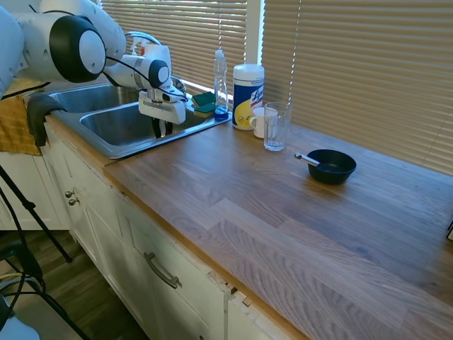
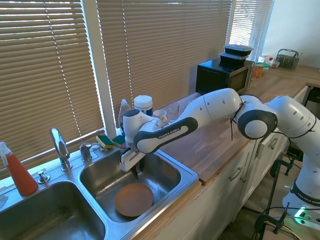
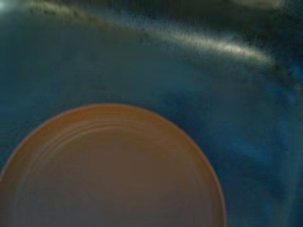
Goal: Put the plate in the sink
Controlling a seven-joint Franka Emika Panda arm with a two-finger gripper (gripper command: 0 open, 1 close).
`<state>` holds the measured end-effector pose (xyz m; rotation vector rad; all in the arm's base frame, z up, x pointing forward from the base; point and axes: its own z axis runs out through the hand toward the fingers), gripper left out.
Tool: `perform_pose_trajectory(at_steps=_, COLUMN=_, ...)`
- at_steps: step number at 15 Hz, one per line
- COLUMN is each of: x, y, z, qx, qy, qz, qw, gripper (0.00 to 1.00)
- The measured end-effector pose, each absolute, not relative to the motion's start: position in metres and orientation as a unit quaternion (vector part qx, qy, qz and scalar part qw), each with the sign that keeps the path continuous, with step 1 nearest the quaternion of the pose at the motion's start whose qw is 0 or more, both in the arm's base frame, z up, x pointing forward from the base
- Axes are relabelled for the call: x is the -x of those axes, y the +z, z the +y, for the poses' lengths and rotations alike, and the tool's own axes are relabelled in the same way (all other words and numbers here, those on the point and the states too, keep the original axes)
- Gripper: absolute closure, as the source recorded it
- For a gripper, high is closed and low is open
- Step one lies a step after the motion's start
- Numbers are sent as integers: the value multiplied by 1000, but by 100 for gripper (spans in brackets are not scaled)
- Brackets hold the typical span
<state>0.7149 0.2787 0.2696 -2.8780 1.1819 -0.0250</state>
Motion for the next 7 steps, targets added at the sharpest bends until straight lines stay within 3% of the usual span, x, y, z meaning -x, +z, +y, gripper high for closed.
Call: perform_pose_trajectory(at_steps=7, x=-678, y=362, z=286, qx=920, qy=-36, qz=389, qw=26, gripper=0)
